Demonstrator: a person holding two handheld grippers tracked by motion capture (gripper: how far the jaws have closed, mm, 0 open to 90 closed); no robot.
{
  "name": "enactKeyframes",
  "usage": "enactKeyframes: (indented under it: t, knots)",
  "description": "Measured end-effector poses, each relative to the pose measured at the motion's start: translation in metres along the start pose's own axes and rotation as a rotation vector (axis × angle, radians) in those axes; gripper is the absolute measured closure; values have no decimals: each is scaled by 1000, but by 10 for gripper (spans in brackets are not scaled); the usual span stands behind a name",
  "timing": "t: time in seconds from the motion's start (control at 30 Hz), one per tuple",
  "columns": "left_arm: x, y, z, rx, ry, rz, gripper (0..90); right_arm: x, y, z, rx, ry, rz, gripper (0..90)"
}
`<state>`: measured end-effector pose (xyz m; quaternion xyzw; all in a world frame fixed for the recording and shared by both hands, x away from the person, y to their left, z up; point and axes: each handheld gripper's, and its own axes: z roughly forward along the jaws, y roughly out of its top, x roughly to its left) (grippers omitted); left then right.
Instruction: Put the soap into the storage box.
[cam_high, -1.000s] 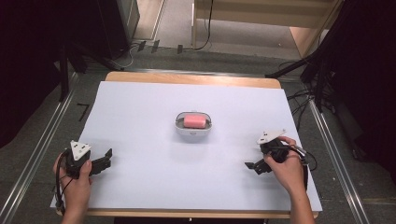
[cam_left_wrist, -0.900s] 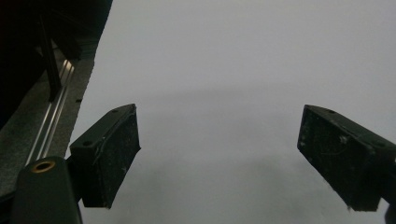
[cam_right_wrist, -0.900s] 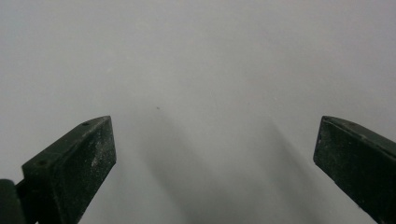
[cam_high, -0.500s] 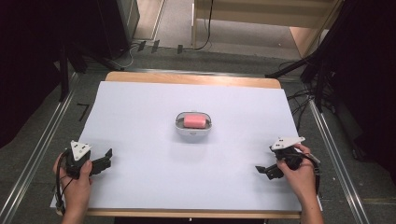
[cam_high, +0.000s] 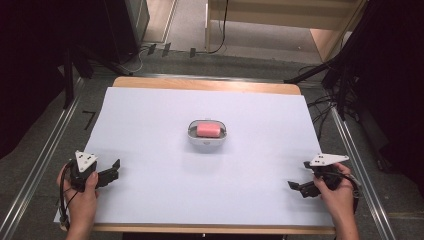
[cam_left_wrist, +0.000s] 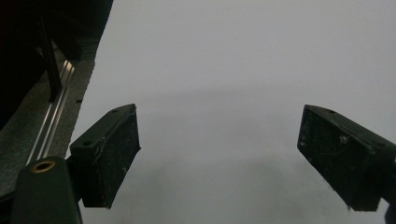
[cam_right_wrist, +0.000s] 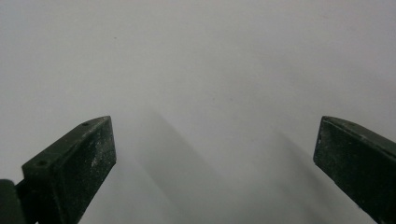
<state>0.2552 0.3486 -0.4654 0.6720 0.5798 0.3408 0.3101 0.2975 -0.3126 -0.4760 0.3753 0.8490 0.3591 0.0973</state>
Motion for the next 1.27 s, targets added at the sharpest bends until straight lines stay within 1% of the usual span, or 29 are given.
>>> enactKeyframes:
  t: [0.33, 0.47, 0.6, 0.63, 0.67, 0.77, 0.8, 0.83, 0.87, 0.9, 0.93, 1.0, 1.07, 1.17, 1.2, 1.27]
  knots:
    - [0, 0, 0, 0, 2, 1, 137, -7, -23, -17, -33, -24, 47, 0]
    - [0, 0, 0, 0, 4, 1, 137, -8, -33, -21, -56, -33, 69, 0]
    - [0, 0, 0, -1, 3, 1, 137, -10, -41, -21, -92, -33, 75, 0]
    - [0, 0, 0, -1, 1, 0, 137, -10, -44, -21, -107, -36, 84, 0]
    - [0, 0, 0, 0, 1, -1, 137, -11, -46, -21, -110, -33, 94, 0]
    - [0, 0, 0, 2, -1, -4, 137, -10, -49, -23, -145, -45, 86, 0]
    - [0, 0, 0, 2, -1, -4, 138, -10, -49, -23, -145, -45, 86, 0]
    - [1, 0, 0, 4, -1, -5, 137, -10, -51, -24, -161, -37, 80, 0]
    - [1, 0, 0, 4, -1, -5, 137, -10, -51, -24, -161, -37, 80, 0]
    - [1, 0, 0, 3, -1, -6, 137, -10, -52, -26, -180, -24, 79, 3]
    - [1, 0, 0, 3, -1, -6, 137, -10, -52, -26, -180, -24, 79, 3]
    - [1, 0, 0, -2, -2, -8, 137, -11, -53, -27, -198, -22, 83, 13]
    - [1, 0, 0, 2, -1, -5, 137, -10, -53, -27, -194, -23, 79, 36]
    - [1, 0, 0, 4, 0, -5, 137, -9, -52, -24, -166, -25, 66, 37]
    - [1, 0, 0, 4, -1, -6, 137, -9, -51, -23, -167, -20, 62, 37]
    - [1, 0, 0, 6, 0, -6, 137, -10, -52, -24, -173, -6, 71, 37]
